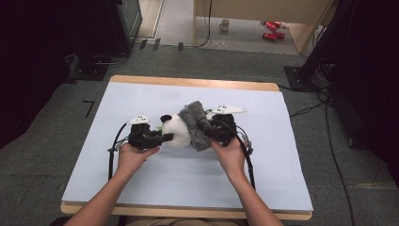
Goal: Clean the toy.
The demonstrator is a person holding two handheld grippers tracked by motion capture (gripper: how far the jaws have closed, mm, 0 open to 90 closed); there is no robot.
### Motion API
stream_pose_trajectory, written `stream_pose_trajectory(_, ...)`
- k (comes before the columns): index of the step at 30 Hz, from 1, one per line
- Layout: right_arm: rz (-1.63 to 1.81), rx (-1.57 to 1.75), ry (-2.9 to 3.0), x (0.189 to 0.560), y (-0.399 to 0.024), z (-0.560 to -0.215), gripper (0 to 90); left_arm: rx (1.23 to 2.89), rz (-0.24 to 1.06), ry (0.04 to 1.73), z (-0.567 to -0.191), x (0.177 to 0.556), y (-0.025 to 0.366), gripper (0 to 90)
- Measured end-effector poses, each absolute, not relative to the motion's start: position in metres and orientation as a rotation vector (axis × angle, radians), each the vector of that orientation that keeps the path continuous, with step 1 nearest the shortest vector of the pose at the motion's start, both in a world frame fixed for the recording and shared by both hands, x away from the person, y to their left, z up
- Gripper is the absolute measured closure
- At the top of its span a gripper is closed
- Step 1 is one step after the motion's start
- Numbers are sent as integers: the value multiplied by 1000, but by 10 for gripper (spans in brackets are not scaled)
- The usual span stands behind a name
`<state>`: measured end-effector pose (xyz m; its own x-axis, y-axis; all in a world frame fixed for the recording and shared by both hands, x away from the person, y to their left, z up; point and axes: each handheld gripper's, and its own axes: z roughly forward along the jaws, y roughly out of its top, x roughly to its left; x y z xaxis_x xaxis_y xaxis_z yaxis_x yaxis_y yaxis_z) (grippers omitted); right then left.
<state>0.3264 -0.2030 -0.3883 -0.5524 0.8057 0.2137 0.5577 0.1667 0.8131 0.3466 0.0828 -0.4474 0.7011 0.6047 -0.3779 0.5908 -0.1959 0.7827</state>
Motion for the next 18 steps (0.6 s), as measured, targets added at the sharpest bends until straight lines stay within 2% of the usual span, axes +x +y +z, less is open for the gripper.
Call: stream_pose_trajectory(18, 1324, 1452, 2043, 328, -256, -382, 781, 1864, -11, 958, -449, 350, 86, 650)
